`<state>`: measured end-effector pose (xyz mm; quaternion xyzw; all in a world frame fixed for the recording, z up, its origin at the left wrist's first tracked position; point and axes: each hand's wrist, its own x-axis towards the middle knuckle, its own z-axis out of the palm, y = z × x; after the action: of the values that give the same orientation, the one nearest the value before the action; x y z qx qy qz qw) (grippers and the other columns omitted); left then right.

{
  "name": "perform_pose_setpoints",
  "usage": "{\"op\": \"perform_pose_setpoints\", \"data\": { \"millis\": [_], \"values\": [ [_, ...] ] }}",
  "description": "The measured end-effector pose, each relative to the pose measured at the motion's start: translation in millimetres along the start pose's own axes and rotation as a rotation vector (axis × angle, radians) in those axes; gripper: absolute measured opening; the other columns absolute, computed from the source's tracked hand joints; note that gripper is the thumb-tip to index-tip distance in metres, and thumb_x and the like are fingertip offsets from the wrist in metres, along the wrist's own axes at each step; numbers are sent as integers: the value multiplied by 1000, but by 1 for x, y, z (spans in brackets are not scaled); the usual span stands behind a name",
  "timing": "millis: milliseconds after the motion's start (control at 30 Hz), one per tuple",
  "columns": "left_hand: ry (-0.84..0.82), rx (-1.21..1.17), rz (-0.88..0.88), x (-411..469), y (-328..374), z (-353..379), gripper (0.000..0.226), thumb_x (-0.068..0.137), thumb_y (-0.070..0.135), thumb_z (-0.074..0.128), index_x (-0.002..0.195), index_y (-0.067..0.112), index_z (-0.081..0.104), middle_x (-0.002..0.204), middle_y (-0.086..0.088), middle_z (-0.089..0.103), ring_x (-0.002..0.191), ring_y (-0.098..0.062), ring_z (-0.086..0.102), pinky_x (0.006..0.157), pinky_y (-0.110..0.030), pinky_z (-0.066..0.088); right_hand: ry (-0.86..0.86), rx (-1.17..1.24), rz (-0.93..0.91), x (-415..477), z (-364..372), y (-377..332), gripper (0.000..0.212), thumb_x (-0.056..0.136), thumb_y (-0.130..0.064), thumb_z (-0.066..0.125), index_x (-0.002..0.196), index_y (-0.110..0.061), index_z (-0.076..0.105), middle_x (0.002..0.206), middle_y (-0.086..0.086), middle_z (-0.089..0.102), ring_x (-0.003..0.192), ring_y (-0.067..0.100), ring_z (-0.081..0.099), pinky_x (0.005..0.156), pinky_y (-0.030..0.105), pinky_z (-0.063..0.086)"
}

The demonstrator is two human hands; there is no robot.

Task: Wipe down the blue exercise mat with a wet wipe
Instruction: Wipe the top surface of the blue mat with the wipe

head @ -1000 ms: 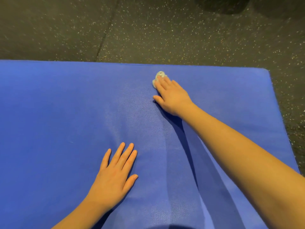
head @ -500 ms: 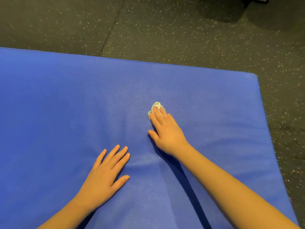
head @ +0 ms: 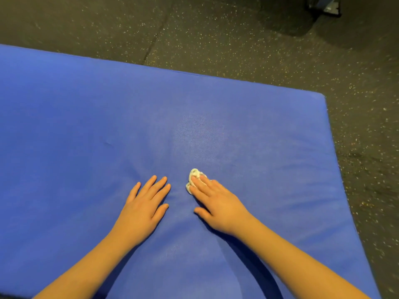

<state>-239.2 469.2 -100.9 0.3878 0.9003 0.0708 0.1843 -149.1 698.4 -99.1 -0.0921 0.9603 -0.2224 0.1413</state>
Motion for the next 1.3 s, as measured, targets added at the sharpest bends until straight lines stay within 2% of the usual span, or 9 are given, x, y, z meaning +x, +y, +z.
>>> {"op": "perform_pose_setpoints", "data": {
  "millis": [133, 233, 333, 467, 700, 833, 1000, 1167, 1300],
  "values": [
    [24, -118, -83, -19, 2, 2, 77, 86, 62, 5, 149, 27, 30, 154, 18, 11, 143, -1, -3, 116, -28, -9, 41, 20, 255, -6, 0, -7, 61, 100, -40, 30, 154, -17, 12, 157, -3, -13, 148, 19, -9, 121, 38, 7],
    [6, -151, -131, -32, 7, -1, 83, 79, 63, 0, 151, 29, 24, 151, 24, 2, 140, 3, -8, 114, -27, -13, -26, 71, 146, -19, 9, -38, 68, 95, -48, 23, 154, -17, 9, 157, -4, -16, 145, 15, -18, 120, 31, -4],
    [-2, -168, -158, -41, 9, -1, 85, 77, 65, 0, 150, 31, 24, 151, 25, 2, 139, 4, -9, 113, -26, -12, -130, 75, -43, -39, 14, -52, 73, 90, -52, 14, 155, -20, 10, 159, -5, -12, 145, 11, -17, 112, 20, -13],
    [-15, -182, -170, -44, 10, -3, 87, 75, 65, -1, 150, 32, 25, 150, 26, 2, 137, 6, -10, 113, -25, -12, -43, 79, 89, -42, 5, -42, 79, 84, -52, 4, 153, -16, 22, 160, -3, -1, 148, 14, -5, 120, 30, 6],
    [-57, -162, -186, -50, 14, -8, 91, 72, 68, 0, 151, 31, 25, 157, 19, 8, 146, -3, -3, 117, -32, -5, -143, 219, -80, -70, 18, -79, 70, 90, -50, 17, 153, -19, 21, 161, -6, -1, 148, 9, -6, 118, 26, 2],
    [-77, -199, -189, -70, 14, -10, 90, 71, 70, 1, 150, 33, 25, 155, 23, 8, 141, 4, -5, 117, -30, -5, -95, 229, 2, -75, 13, -78, 77, 85, -54, 9, 153, -22, 20, 158, -12, -5, 147, 7, -6, 118, 21, -1],
    [-68, -245, -191, -95, 10, -11, 87, 73, 71, 6, 148, 35, 29, 153, 26, 11, 139, 7, -3, 116, -27, -3, -196, 285, -174, -89, 6, -96, 53, 101, -33, 37, 151, -21, 26, 155, -21, -3, 141, -9, -13, 113, 12, -2],
    [-84, -270, -172, -104, 5, -13, 87, 71, 73, 8, 147, 37, 29, 151, 28, 10, 142, 5, 0, 115, -24, -5, -166, 249, -112, -91, 6, -101, 72, 89, -56, 21, 153, -23, 22, 159, -15, -4, 143, -5, -14, 119, 21, 3],
    [-109, -288, -132, -120, -1, -20, 85, 69, 82, 17, 144, 43, 29, 150, 32, 10, 142, 8, 0, 115, -21, -5, -222, 235, -222, -103, 0, -120, 81, 89, -50, 59, 153, -18, 20, 161, -11, -5, 143, -3, -17, 117, 20, 0]
  ]
}}
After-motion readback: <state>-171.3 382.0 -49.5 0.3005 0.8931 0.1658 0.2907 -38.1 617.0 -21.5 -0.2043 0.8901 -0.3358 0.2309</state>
